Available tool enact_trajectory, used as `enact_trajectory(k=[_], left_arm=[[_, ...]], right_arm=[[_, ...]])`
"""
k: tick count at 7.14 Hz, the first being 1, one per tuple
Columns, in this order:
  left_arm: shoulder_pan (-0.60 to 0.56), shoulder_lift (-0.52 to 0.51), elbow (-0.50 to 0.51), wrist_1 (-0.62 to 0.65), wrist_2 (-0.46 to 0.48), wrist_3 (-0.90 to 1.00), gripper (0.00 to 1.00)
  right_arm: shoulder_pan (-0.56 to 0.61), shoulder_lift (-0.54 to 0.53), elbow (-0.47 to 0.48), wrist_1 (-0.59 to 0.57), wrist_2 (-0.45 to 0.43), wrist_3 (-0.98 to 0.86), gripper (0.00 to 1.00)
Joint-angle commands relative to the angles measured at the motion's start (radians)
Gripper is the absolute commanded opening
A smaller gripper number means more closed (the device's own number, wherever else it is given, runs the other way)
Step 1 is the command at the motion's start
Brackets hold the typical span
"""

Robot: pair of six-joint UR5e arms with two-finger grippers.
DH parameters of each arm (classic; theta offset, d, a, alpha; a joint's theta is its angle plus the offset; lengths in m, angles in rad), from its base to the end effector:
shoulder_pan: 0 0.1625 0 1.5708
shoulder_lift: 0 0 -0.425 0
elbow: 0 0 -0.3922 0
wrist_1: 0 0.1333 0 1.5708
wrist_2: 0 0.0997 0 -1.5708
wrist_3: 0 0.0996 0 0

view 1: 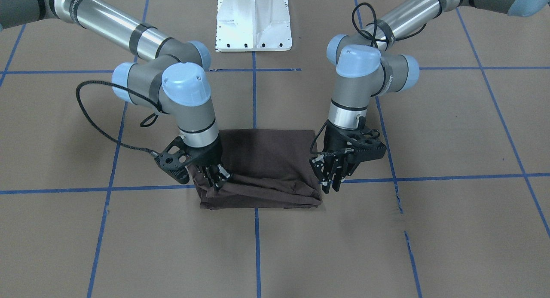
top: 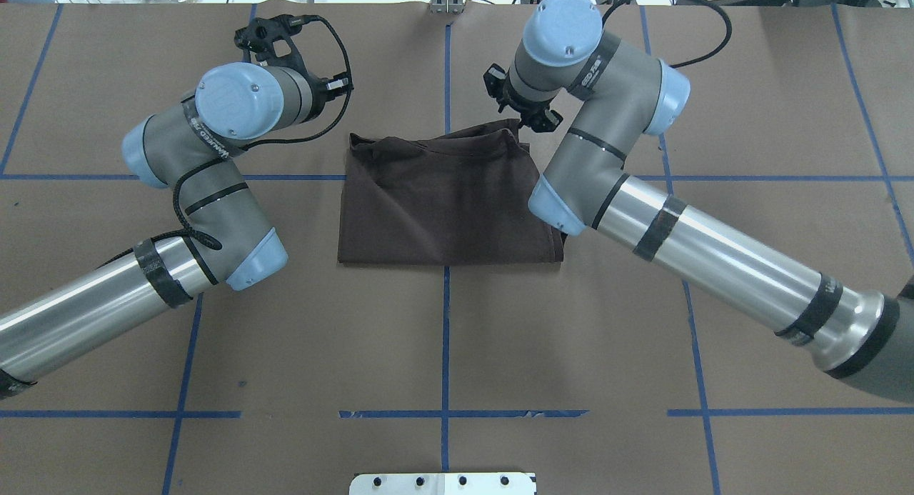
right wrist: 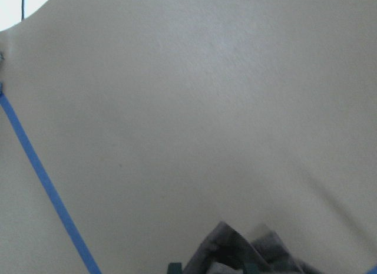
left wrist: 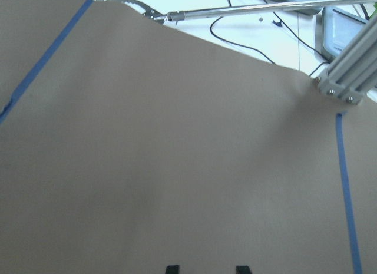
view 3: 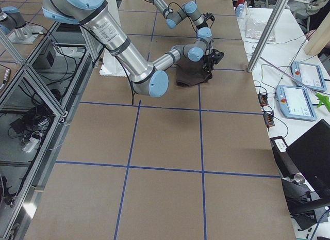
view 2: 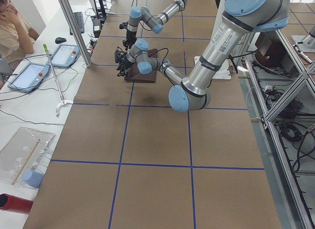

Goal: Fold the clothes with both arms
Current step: 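Release the folded edge and raise both grippers away from the shirt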

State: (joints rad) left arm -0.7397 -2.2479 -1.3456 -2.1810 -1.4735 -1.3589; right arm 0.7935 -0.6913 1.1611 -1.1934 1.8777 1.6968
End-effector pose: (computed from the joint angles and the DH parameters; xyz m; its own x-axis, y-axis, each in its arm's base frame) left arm 0.4608 -0.6140 0.2837 0.5060 -0.1784 -0.8439 0.6415 0.7319 0.2299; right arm -0.4975 -0.6528 0.2440 0.3952 0.5725 0.7183 -0.5749 0.7641 -0.2926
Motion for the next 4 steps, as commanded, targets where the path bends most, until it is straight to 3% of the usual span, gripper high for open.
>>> enact_trajectory(k=[1,3,4], left_arm=[[-0.023,0.026,-0.048,-0.028,0.007,0.023,1.0],[-0.05,0.161,-0.192,-0.029,-0.148,0.163,1.0],[-0.05,0.166,-0.193,-0.029,-0.168,0.17,1.0]], right_arm=[[0.067,-0.014,-0.015,0.026,0.09,-0.066,1.0],[0.073,-0.178,0.139,0.028,0.09,-0.157,1.0],[0.084,-0.235,0.182,0.028,0.089,-0.199,1.0]])
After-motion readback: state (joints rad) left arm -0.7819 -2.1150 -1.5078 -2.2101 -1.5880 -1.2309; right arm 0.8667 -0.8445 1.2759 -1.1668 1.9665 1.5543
